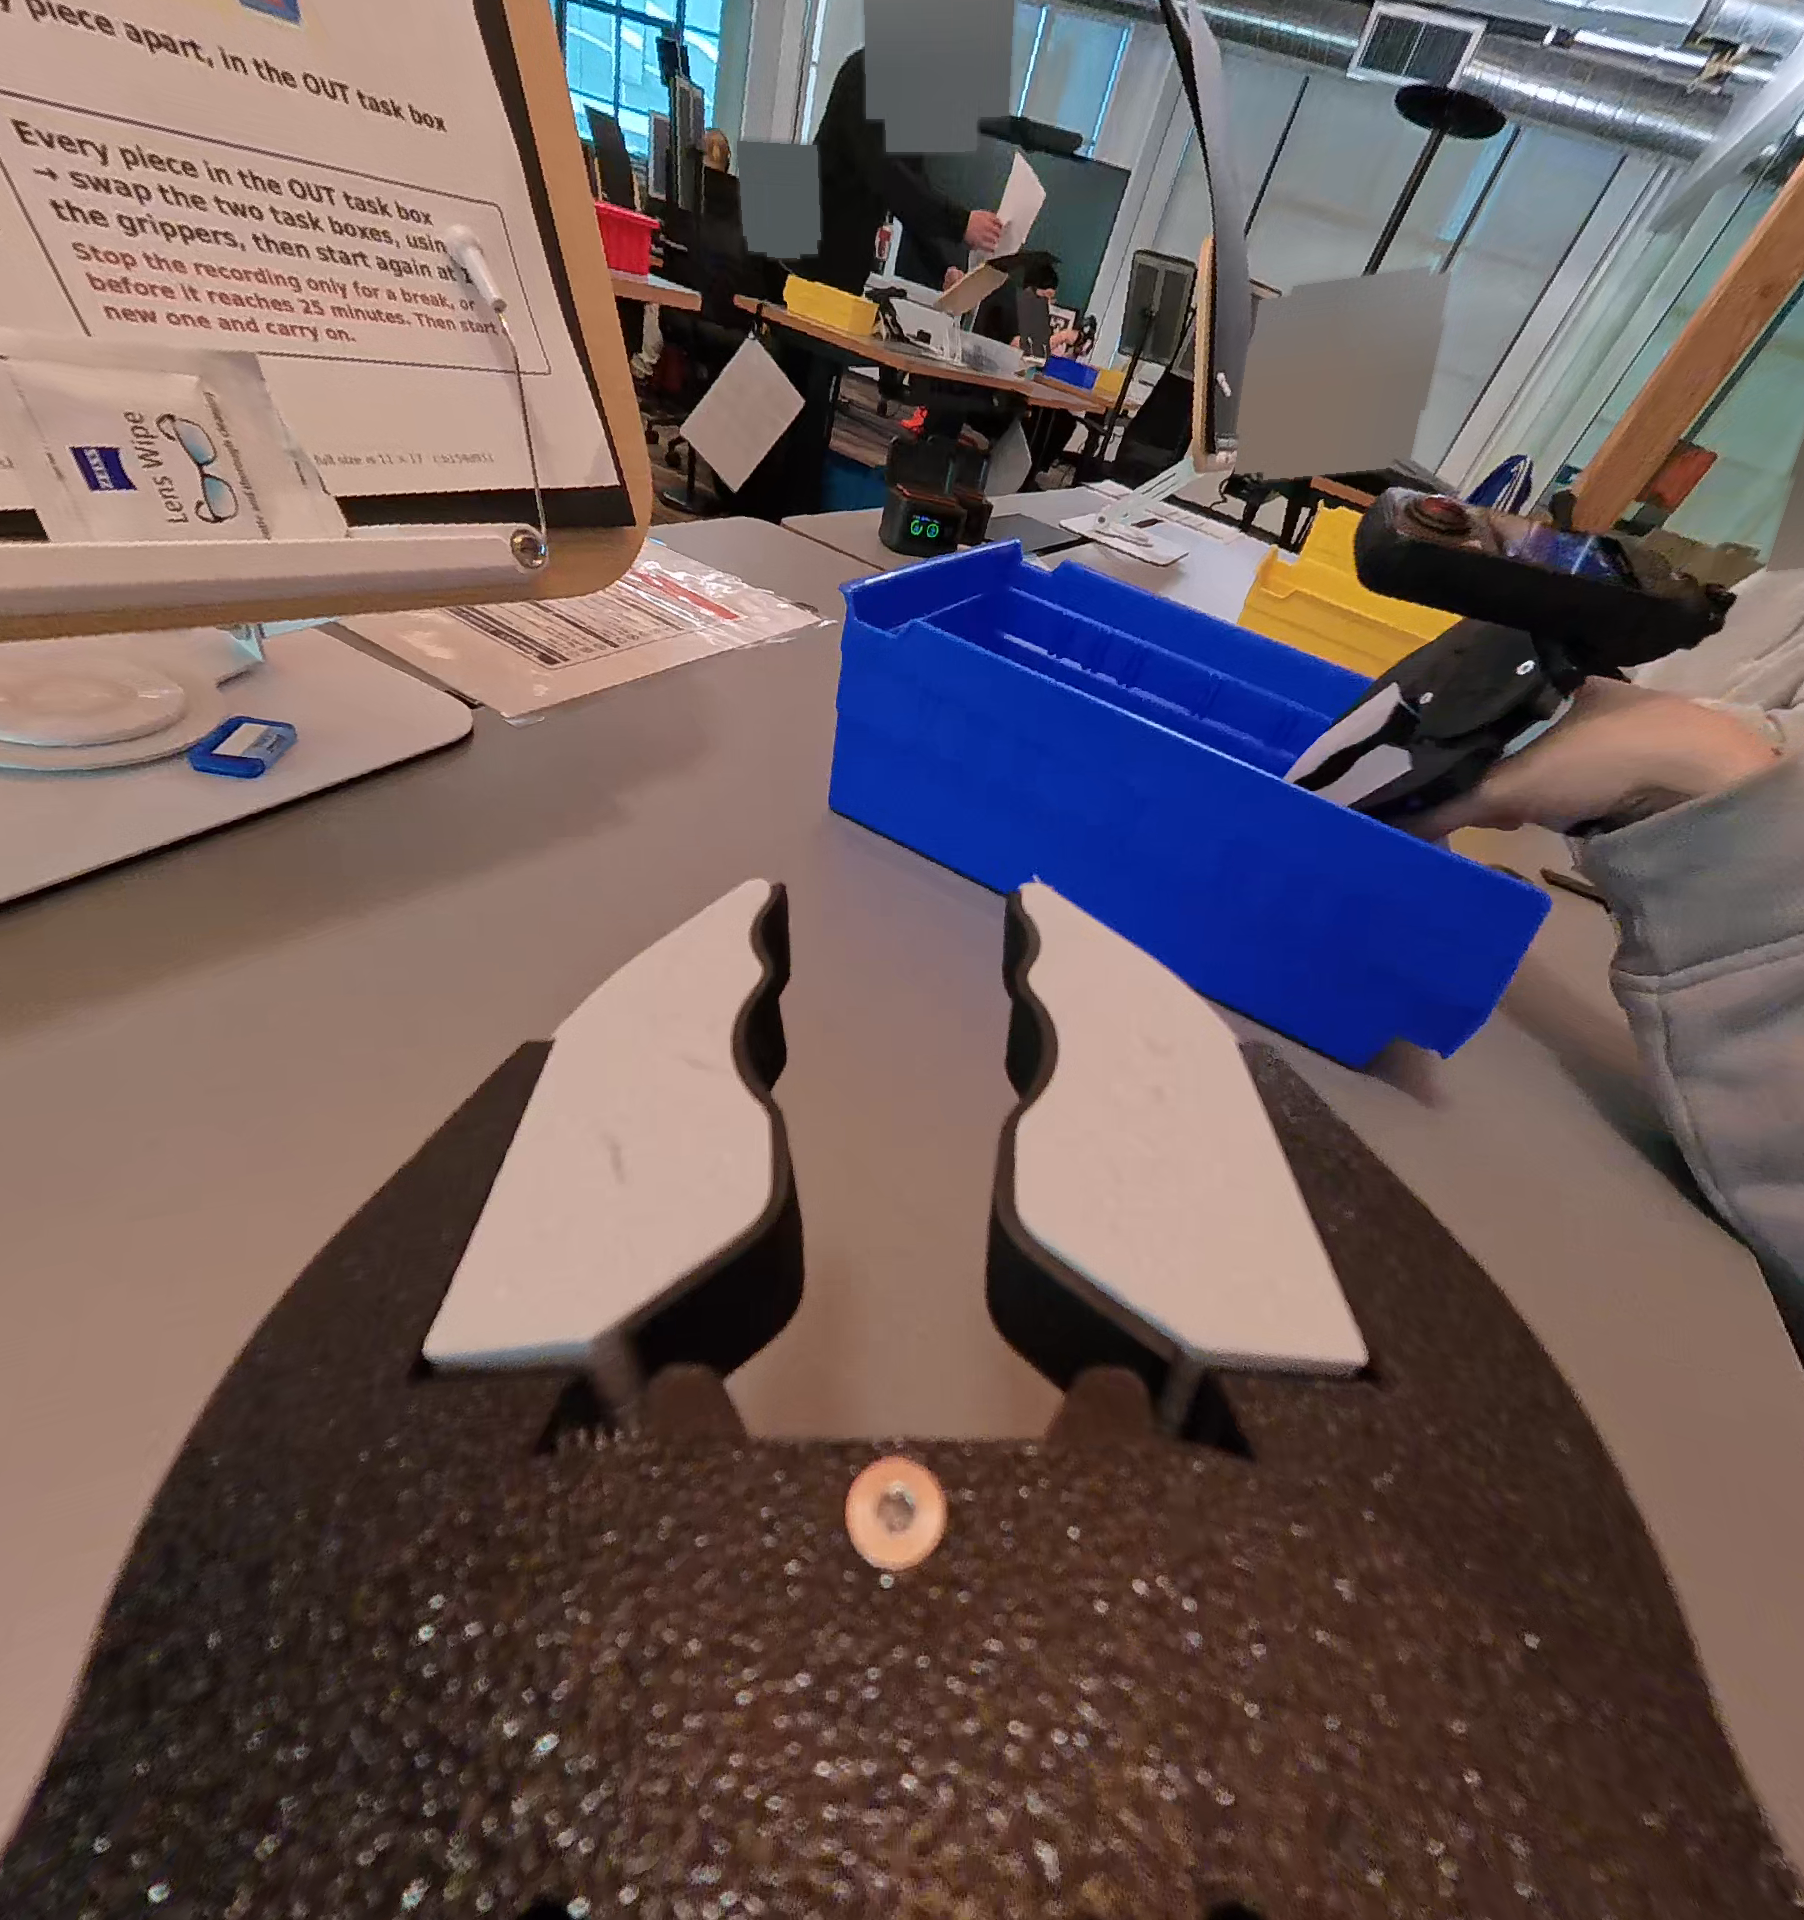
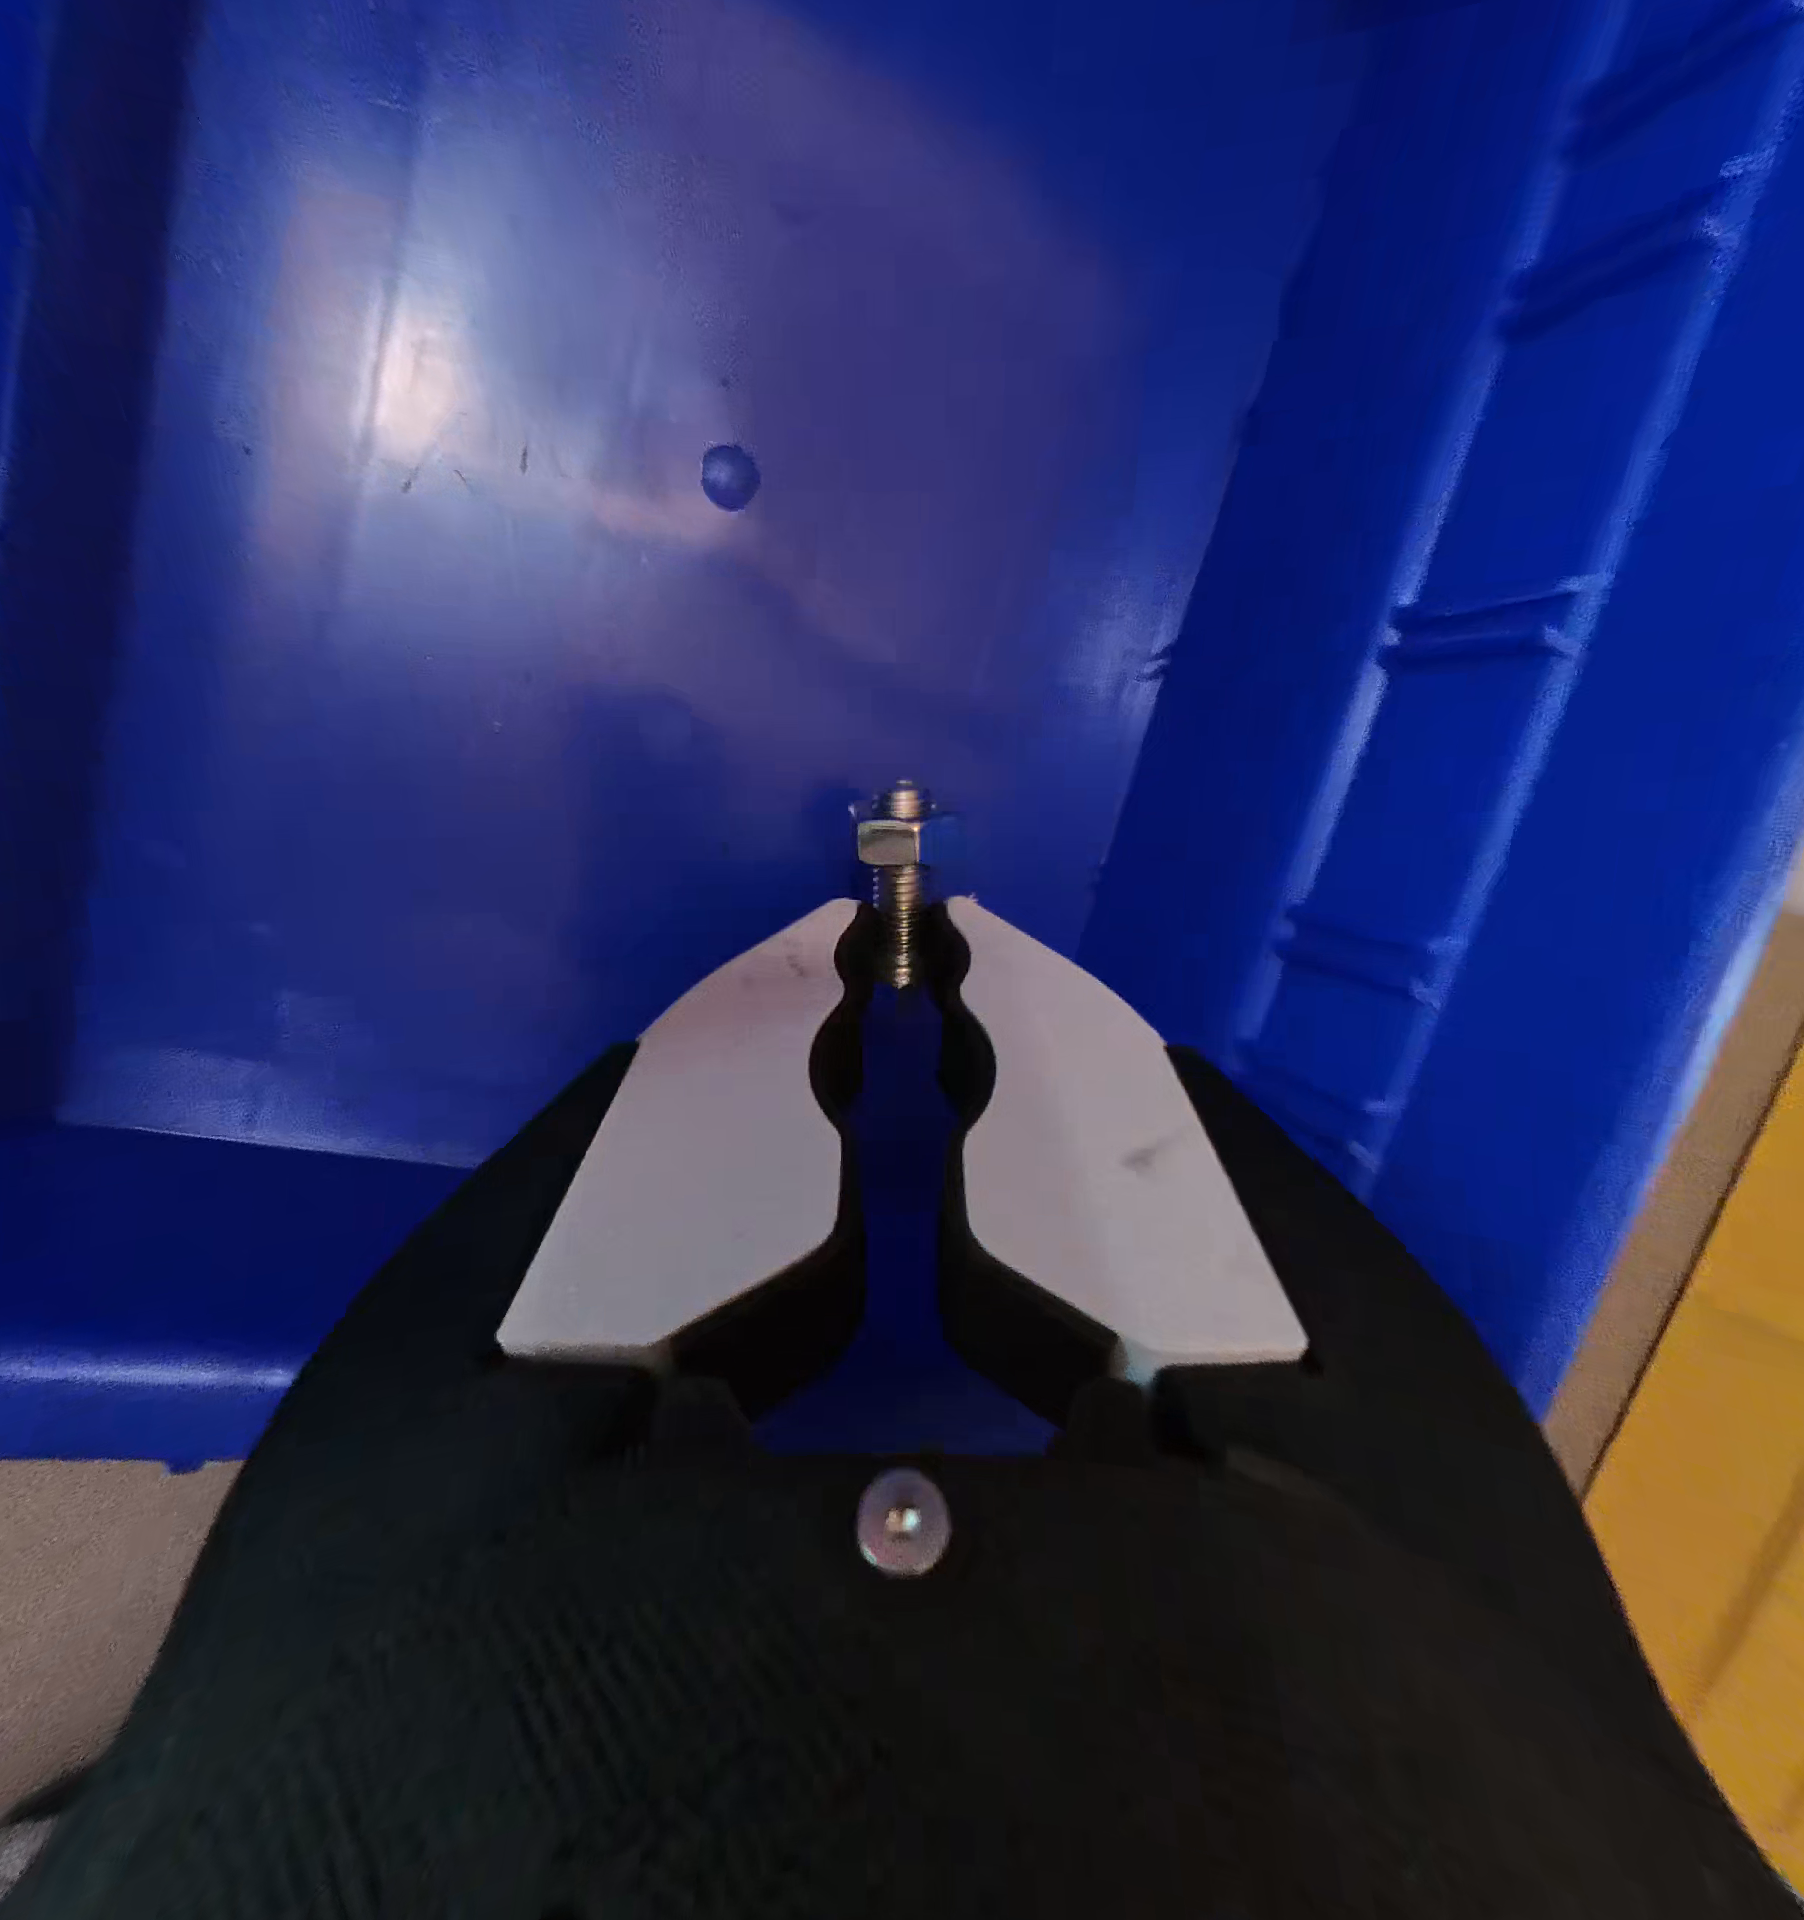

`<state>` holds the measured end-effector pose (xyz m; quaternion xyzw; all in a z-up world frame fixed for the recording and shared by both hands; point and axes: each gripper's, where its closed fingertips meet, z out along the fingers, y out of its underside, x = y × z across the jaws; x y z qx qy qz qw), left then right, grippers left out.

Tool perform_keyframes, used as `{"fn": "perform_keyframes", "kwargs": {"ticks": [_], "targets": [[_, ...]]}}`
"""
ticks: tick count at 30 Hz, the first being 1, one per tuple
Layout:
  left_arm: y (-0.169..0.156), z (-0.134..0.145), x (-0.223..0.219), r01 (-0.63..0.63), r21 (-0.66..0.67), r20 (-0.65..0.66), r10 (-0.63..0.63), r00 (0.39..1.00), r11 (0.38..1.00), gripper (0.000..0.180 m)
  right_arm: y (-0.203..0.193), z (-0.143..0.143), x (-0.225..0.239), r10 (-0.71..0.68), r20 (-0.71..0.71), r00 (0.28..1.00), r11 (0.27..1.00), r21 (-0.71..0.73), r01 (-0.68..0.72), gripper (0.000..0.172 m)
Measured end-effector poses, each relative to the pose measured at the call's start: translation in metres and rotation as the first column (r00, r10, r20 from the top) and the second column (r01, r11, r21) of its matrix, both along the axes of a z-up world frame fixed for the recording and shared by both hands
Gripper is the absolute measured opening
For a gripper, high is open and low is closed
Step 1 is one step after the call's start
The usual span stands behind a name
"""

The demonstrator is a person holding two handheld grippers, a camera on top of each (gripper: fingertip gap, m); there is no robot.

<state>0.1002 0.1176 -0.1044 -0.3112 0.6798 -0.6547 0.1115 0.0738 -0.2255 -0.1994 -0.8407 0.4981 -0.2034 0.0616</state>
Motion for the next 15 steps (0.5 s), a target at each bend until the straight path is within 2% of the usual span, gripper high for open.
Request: {"fn": "perform_keyframes", "kwargs": {"ticks": [3, 5, 7, 9, 11, 12, 14, 15], "targets": [[0.0, 0.008, -0.004, 0.008, 0.004, 0.017, -0.008, 1.0, 1.0, 0.039, 0.0, -0.007, 0.0, 0.007, -0.015, 1.0, 0.999, -0.035, -0.008, 0.023], [0.003, 0.021, -0.009, -0.004, 0.007, 0.046, 0.003, 0.999, 1.0, 0.04, -0.003, -0.003, 0.004, 0.002, 0.025, 1.0, 0.999, -0.053, -0.001, 0.034], [0.01, 0.04, -0.02, -0.014, -0.006, 0.058, 0.014, 0.998, 1.0, 0.041, -0.004, 0.014, 0.009, -0.01, 0.115, 0.993, 0.998, -0.055, 0.016, 0.046], [0.018, 0.065, -0.035, -0.004, -0.047, 0.074, 0.008, 0.997, 0.999, 0.042, 0.001, 0.048, 0.018, -0.001, 0.27, 0.963, 0.999, -0.042, 0.013, 0.052], [0.03, 0.087, -0.045, -0.005, -0.052, 0.093, 0.01, 0.996, 0.999, 0.041, 0.028, 0.094, 0.024, 0.061, 0.461, 0.885, 0.997, 0.008, -0.073, 0.056], [0.038, 0.094, -0.048, -0.02, -0.03, 0.095, 0.023, 0.995, 0.999, 0.041, 0.054, 0.118, 0.023, 0.116, 0.552, 0.826, 0.984, 0.051, -0.173, 0.058], [0.06, 0.104, -0.048, -0.066, 0.04, 0.099, 0.062, 0.993, 0.997, 0.042, 0.124, 0.165, 0.006, 0.214, 0.719, 0.661, 0.885, 0.143, -0.442, 0.06], [0.073, 0.106, -0.046, -0.093, 0.083, 0.104, 0.084, 0.991, 0.992, 0.042, 0.16, 0.185, -0.01, 0.242, 0.78, 0.577, 0.794, 0.182, -0.58, 0.062]]}}
